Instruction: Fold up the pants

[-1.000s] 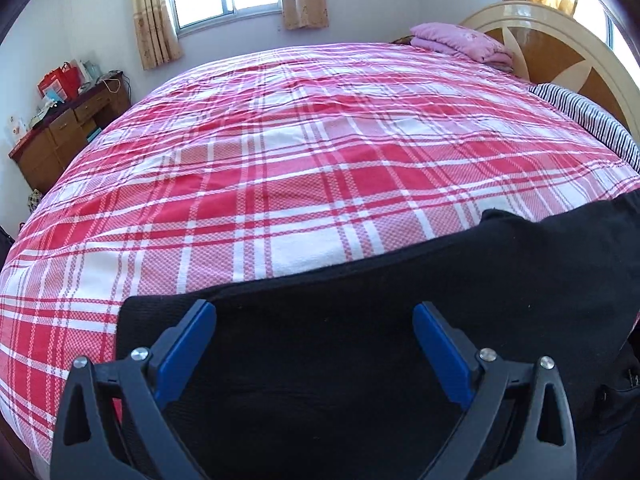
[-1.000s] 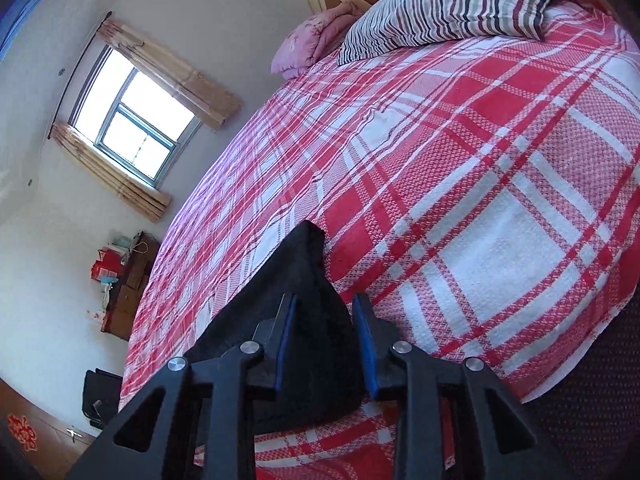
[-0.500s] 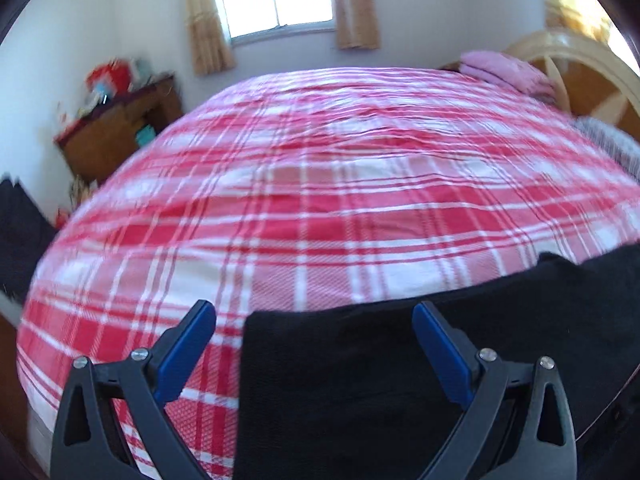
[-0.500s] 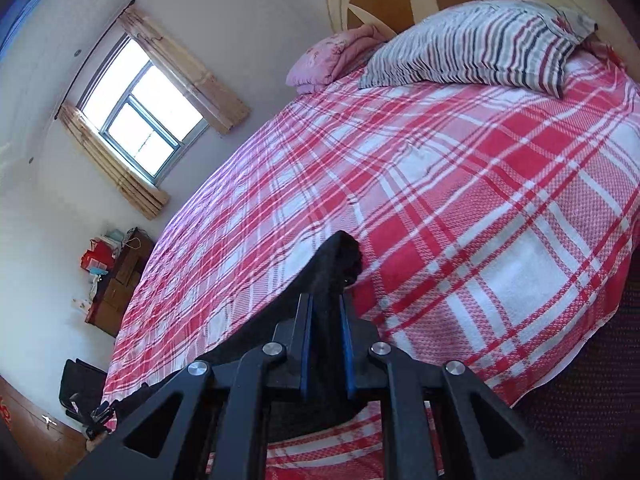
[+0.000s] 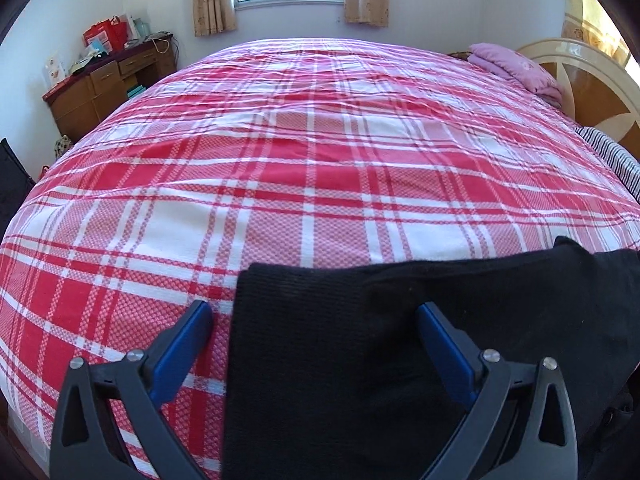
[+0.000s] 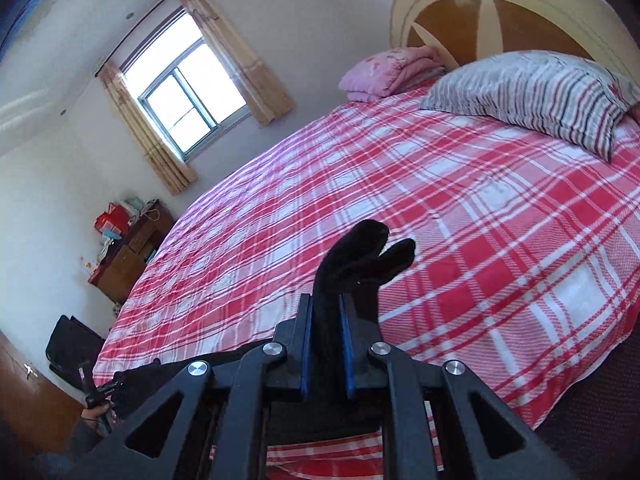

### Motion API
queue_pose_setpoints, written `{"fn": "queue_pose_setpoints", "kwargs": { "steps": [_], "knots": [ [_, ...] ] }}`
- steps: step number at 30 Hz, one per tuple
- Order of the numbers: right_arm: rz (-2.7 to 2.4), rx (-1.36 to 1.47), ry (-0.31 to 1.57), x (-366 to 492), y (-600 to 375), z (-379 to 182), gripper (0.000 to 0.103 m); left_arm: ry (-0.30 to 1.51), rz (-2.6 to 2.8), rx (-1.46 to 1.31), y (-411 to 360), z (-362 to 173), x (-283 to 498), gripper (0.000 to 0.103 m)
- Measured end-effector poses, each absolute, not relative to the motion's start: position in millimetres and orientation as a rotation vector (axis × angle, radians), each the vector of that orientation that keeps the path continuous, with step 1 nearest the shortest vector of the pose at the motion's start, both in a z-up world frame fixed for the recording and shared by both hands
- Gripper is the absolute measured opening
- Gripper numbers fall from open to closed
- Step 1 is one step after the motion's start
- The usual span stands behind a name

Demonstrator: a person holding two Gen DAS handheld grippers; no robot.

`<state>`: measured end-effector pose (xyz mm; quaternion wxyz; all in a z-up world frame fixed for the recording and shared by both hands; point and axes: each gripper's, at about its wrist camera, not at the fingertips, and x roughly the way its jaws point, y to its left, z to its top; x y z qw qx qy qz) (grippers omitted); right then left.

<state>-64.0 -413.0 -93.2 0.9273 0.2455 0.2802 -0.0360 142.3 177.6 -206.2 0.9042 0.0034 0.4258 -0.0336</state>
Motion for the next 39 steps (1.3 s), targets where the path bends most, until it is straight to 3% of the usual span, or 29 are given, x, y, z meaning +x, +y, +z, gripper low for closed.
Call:
{"fn": "queue_pose_setpoints", "kwargs": {
  "steps": [39],
  "knots": [
    [0.34,0.312,0.795,41.9,-192.0,-140.6,0.013,0.816,-0.079,0.032,176.6,-211.3,135.7,0.103]
  ]
}}
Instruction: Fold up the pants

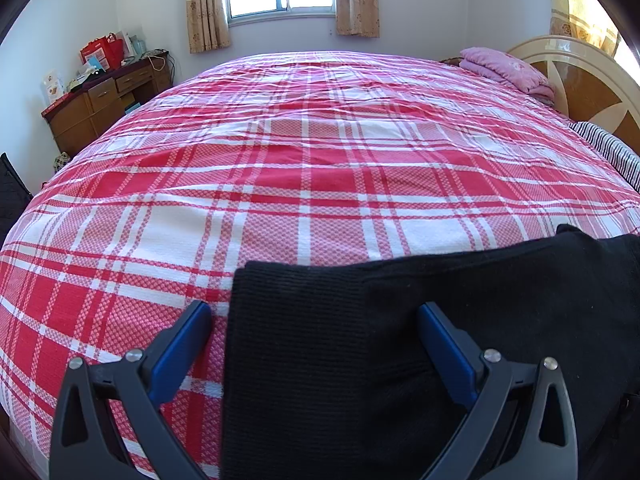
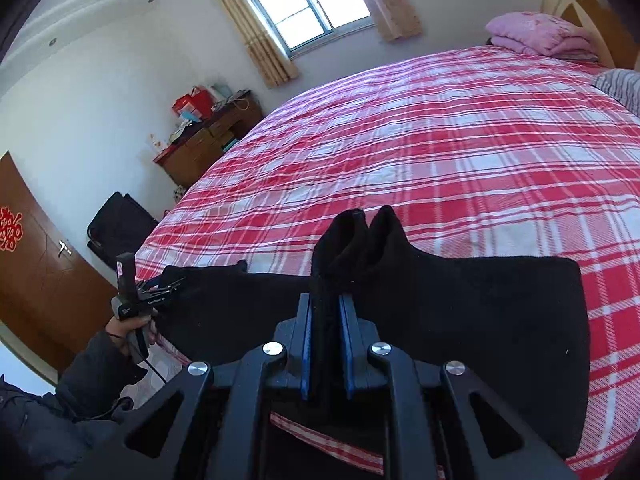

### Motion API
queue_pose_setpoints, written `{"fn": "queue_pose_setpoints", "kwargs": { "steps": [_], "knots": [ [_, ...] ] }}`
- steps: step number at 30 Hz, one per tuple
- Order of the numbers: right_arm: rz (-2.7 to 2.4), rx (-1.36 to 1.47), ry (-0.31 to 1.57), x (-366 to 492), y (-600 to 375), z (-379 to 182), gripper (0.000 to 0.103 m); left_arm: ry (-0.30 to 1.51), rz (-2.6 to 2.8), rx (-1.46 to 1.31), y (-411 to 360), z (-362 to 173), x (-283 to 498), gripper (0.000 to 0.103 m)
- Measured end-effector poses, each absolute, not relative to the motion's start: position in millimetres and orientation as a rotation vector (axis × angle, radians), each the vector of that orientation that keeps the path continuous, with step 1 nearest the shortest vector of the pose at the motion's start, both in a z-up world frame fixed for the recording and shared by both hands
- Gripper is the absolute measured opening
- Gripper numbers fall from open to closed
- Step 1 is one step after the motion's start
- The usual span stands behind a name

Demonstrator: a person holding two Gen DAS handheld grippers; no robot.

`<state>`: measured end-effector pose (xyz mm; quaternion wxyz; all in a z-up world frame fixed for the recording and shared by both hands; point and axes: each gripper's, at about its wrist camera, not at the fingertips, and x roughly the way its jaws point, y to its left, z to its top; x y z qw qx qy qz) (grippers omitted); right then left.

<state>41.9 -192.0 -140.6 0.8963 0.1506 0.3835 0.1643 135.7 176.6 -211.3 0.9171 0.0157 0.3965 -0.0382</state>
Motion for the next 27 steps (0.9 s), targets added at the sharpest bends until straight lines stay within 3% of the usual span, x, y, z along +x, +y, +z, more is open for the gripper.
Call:
{"fn": "queue_pose_setpoints", "kwargs": {
  "steps": [14,21,25,27],
  "knots": [
    [0.468,0.22,0.882,73.6,-120.8,-163.4,0.013,0.816,-0.078,0.032,176.7,-211.4,135.5,0.103],
    [0.493,0.182,1.008,95.5,-98.2,-209.1,0.013,0.819,-0.05,0.035,173.7,-206.8,132.7,0.103],
    [0.542,0.17,1.071,99.9,-88.1,-226.2,0.021,0.819,-0.091,-0.023,170.9,-195.2,127.3,0.103],
    [0.582,0.18,1.063,97.4,-91.2,-219.8,0.036,0.799,-0.101,-0.037,167.1,-186.2,123.1,0.103]
  ]
}}
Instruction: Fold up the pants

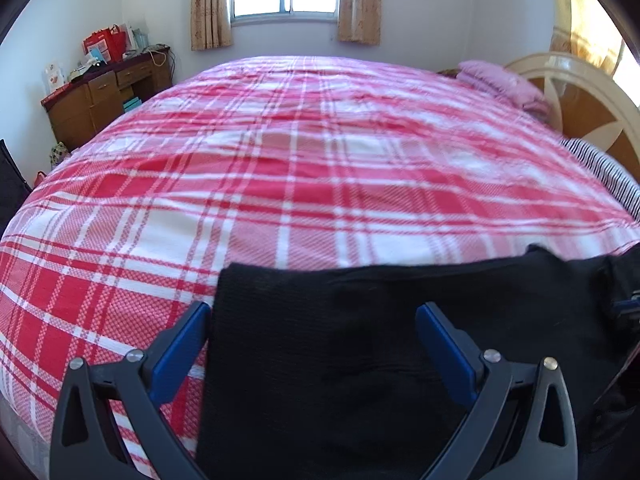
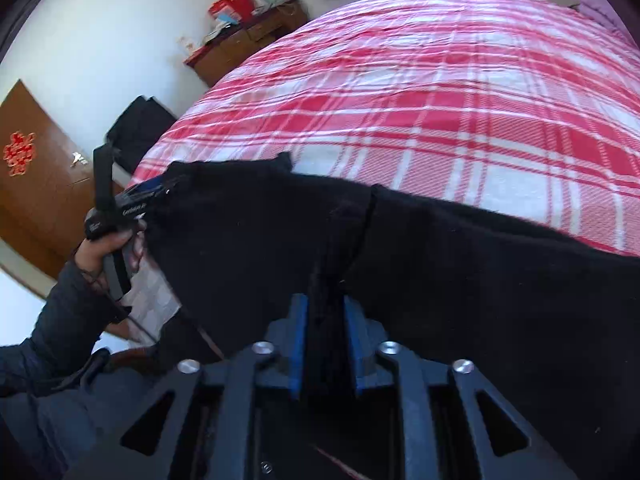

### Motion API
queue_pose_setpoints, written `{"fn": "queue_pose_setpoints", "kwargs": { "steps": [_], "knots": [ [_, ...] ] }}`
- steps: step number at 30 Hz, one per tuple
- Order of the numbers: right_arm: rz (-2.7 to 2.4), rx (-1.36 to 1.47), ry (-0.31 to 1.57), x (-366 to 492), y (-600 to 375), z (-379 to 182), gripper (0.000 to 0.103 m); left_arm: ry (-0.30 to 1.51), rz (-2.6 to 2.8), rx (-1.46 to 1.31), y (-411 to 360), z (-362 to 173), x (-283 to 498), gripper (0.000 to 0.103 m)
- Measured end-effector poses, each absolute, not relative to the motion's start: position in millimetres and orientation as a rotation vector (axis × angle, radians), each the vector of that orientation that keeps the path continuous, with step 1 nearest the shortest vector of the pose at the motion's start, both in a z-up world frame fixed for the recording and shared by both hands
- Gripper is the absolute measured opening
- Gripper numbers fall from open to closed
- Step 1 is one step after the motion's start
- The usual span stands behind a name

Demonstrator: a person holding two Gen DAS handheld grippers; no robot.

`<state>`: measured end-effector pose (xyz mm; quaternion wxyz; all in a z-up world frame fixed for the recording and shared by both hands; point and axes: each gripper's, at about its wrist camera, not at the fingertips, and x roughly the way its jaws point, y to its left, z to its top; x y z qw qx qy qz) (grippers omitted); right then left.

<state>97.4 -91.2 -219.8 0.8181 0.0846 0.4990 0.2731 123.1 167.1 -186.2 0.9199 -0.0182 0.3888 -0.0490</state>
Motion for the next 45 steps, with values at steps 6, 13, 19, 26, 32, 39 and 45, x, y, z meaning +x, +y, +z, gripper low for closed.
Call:
{"fn": "queue_pose_setpoints", "kwargs": {
  "steps": [6,13,19,26,32,39,45],
  "knots": [
    [0.514,0.223,0.947,78.6,-147.8,-174.1,0.044,0.749,-0.207,-0.091,133.2,-155.4,113.8,0.103],
    [0.25,0.474,0.871,57.2,-245.5,-174.2,0.051,0.828,-0.559,-0.126,29.1,-154.3,112.1,0.103],
    [0.186,0.524,0.82,44.8,-265.2,-180.7,0.051,1.002,-0.798,-0.13,-65.4,-178.7,117.6,0.083],
    [0.19,0.456,0.793,37.9,-257.5,-176.6,0.051,1.067,-0.8,-0.174,-88.8,-192.9,124.9,0.082],
    [0.177,0.497,0.788,36.1,-261.8,-184.0,0.051,1.062,-0.842,-0.191,-91.0,-191.8,118.5,0.013],
    [0.173,0.508,0.737,30.1,-265.5,-177.0,0.051,0.938,-0.85,-0.245,-70.4,-164.9,113.7,0.012],
    [0.162,0.47,0.734,30.4,-260.6,-175.1,0.051,0.971,-0.81,-0.264,-56.1,-166.9,119.3,0.012]
  ]
}}
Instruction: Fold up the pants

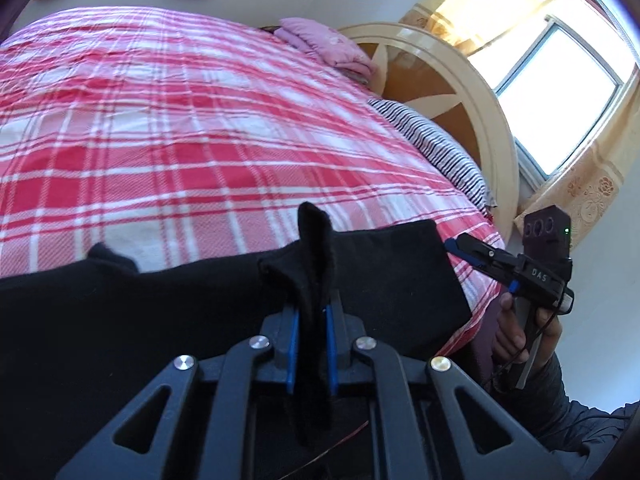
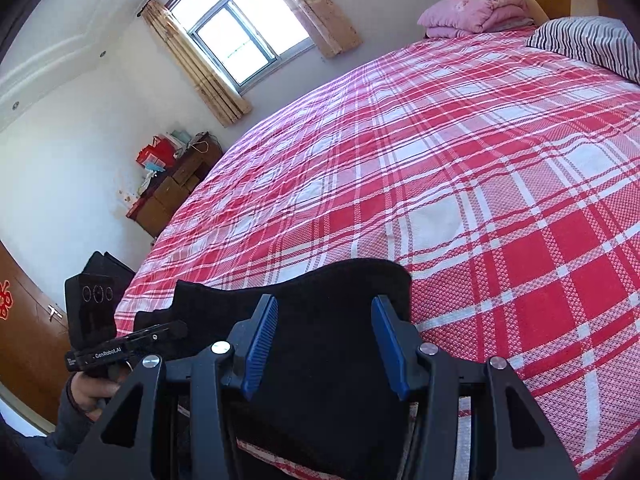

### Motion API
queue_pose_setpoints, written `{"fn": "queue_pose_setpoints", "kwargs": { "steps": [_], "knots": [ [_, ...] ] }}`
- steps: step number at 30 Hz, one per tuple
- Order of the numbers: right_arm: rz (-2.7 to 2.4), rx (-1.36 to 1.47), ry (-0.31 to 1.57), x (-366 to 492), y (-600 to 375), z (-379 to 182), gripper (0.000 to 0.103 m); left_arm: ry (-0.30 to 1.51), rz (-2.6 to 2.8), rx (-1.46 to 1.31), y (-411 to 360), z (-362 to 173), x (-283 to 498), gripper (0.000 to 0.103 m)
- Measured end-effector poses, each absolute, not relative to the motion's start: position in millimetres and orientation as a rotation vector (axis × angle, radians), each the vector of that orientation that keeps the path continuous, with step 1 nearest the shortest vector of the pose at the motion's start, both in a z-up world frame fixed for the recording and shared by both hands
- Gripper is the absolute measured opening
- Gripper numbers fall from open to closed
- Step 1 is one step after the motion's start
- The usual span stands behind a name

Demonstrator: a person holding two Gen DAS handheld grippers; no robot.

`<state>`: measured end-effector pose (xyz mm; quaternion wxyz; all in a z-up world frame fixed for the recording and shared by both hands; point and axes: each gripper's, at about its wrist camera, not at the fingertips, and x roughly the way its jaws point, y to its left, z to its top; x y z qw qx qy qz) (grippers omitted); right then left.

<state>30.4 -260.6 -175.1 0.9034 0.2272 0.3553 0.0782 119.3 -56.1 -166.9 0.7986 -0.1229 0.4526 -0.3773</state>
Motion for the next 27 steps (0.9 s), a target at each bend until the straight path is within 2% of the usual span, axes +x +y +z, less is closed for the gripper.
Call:
{"fn": "queue_pose_setpoints", "kwargs": {
  "steps": [8,16,20,23,25,27],
  "knots": [
    [0.26,0.407,0.777,32.1,-241.5,-178.3,0.051,1.071,-0.773,-0.311,-52.0,-200.9,127.8,0.012],
    [0.435,0.253,1.026,12.7,-231.2,-203.5,0.051,1.072,-0.763,-0.32,-47.9,-207.1,124.9,0.016],
    [0.444,0.294,1.041,16.3,-239.1,-202.3,0.051,1.066,-0.752,-0.304,-49.6,-206.5,123.4,0.018],
    [0.432,0.275,0.968,21.2,-236.0,-181.5,0.051,1.045,-0.729,-0.245,-51.7,-199.5,119.1,0.027],
    [0.43,0.324,0.898,34.9,-239.0,-167.0,0.052,1.032,-0.719,-0.197,-55.6,-196.1,115.2,0.039],
    [0.365,0.386,0.861,52.4,-250.2,-167.0,0.06,1.018,-0.718,-0.155,-58.9,-194.2,111.2,0.042]
  ]
}}
